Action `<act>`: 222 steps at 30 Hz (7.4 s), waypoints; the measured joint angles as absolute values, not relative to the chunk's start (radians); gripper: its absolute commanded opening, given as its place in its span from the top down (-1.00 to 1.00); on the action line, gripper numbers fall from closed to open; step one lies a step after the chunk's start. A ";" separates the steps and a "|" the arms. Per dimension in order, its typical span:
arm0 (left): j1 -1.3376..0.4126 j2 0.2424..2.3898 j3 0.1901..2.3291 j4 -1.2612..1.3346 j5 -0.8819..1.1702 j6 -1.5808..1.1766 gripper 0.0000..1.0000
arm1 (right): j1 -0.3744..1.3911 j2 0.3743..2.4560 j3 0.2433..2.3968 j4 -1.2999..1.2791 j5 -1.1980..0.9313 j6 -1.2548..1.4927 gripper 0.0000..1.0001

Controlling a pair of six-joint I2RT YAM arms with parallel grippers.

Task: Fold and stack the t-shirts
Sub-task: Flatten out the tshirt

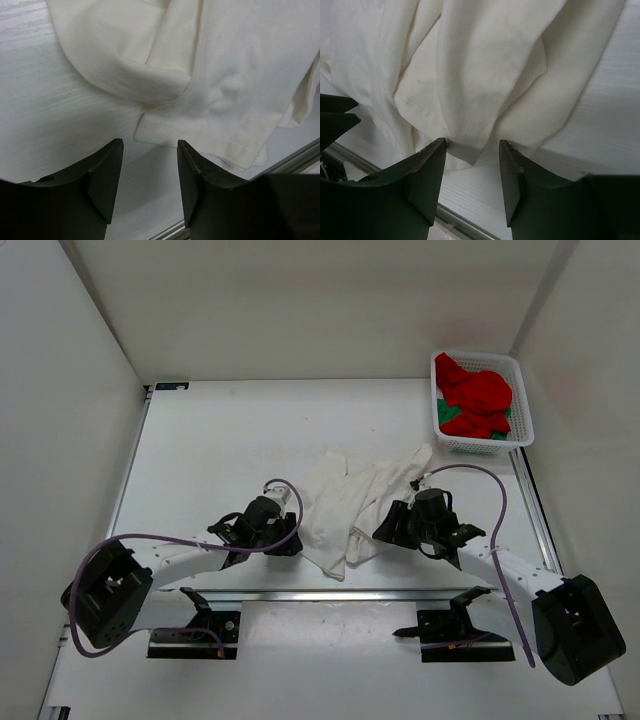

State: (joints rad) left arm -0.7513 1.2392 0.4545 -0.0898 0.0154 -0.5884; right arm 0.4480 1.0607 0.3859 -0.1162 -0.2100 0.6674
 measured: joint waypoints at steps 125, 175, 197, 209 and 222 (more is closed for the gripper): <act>-0.231 1.163 1.148 -0.672 0.042 -0.505 1.00 | 0.274 0.989 0.869 -0.239 -0.233 0.471 1.00; 0.125 1.153 0.398 -0.121 0.208 -0.825 -0.11 | 0.294 1.339 0.905 -0.112 -0.249 0.493 0.99; 0.096 1.381 0.370 0.236 0.121 -1.124 0.32 | 0.339 1.339 0.903 -0.104 -0.252 0.489 0.99; 0.089 1.422 0.433 0.259 0.096 -1.113 1.00 | 0.340 1.327 0.903 -0.141 -0.218 0.472 1.00; -0.006 1.140 1.138 -0.132 0.239 -0.740 1.00 | 0.377 1.113 1.394 -0.517 0.080 0.376 0.99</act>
